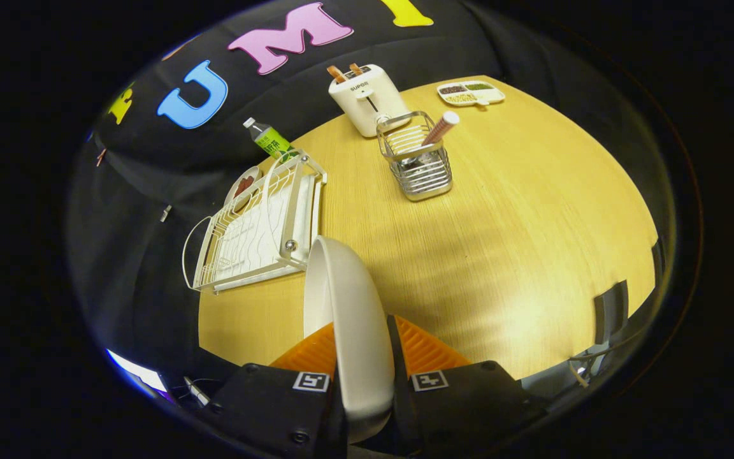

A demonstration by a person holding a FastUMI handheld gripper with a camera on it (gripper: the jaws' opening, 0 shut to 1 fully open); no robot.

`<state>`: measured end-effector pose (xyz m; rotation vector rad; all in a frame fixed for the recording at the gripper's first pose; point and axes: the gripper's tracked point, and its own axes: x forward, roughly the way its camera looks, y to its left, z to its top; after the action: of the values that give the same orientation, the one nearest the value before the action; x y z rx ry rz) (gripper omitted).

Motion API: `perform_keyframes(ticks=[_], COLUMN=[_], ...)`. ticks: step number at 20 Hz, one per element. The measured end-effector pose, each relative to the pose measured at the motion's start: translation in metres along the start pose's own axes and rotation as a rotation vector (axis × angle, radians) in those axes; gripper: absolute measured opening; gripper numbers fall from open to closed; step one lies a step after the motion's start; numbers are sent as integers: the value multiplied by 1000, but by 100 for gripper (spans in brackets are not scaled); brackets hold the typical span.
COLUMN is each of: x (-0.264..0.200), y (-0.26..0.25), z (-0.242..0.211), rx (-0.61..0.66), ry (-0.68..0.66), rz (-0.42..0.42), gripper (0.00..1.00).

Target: Take the plate from the dish rack, then take the spoon from the basket and place it into the plate.

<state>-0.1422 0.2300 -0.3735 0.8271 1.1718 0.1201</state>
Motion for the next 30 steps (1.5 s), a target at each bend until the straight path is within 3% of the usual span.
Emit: perform_keyframes(ticks=[8,13,17,21,22,23,25,30], x=[24,33,38,35,35,31,23,-21], y=[-21,-35,-46,-66,-69,-73,-78,-62], z=[-4,4,11,24,29,34,42,79], rx=[41,43,33,6,10,9,-14,-141], ry=[11,8,5,-38,-54,-68,-97,-224], rz=[17,-40,-94,-152,-154,-163,-174,-156], gripper=[32,39,53,58,60,73,82,91])
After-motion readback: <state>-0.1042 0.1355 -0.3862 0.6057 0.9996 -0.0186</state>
